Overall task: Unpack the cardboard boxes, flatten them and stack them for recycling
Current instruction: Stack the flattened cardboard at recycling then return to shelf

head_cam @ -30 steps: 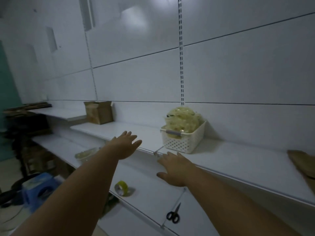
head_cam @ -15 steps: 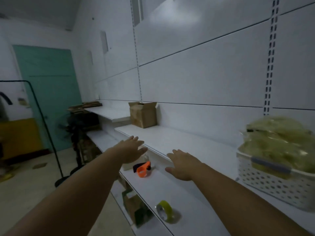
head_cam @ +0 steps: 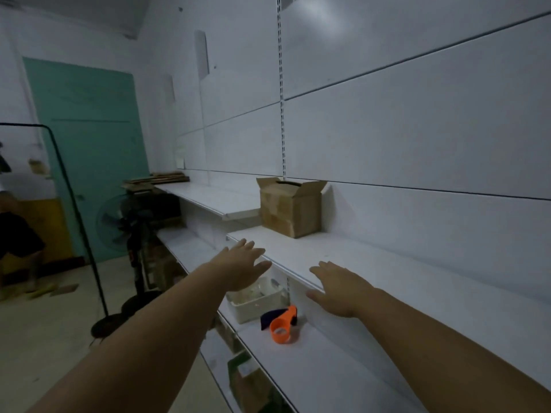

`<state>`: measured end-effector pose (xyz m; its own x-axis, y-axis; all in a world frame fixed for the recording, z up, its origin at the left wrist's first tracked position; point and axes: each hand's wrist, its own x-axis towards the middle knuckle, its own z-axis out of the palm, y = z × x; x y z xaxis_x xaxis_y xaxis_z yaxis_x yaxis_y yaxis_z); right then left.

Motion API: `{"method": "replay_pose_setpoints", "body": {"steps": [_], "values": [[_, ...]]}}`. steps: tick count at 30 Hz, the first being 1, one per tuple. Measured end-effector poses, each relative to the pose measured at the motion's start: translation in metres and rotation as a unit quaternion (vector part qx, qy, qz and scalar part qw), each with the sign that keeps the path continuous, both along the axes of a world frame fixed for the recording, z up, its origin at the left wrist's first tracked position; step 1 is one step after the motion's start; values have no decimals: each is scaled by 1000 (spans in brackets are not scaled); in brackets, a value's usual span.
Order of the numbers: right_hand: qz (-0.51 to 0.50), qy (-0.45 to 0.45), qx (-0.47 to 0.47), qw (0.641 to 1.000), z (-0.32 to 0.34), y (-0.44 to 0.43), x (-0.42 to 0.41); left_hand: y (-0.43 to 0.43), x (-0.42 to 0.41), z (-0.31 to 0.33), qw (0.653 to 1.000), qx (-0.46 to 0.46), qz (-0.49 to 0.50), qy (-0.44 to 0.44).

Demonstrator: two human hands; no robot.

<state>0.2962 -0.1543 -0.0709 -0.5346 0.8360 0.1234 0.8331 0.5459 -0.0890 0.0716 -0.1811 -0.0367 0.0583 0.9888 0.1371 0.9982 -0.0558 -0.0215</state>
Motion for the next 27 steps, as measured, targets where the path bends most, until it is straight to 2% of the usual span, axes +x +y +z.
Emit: {"method": "replay_pose_setpoints", "body": {"steps": [9,18,20,22,25,27], "values": [[-74,0,-20,997,-9,88,-56,117,-71,-15,996,-17,-85,-29],[-148,80,-3,986,-6,219,-89,248,-118,-24,992,-24,-113,-49],[-172,121,-5,978,-7,241,-97,274,-130,-25,990,-25,-124,-55],[-187,204,-20,961,-7,262,-108,300,-140,-28,988,-18,-126,-89],[-212,380,-67,898,-10,287,-128,339,-149,-38,981,-32,-96,-168],[-229,419,-83,875,-18,302,-137,365,-150,-44,975,-43,-88,-199]]}}
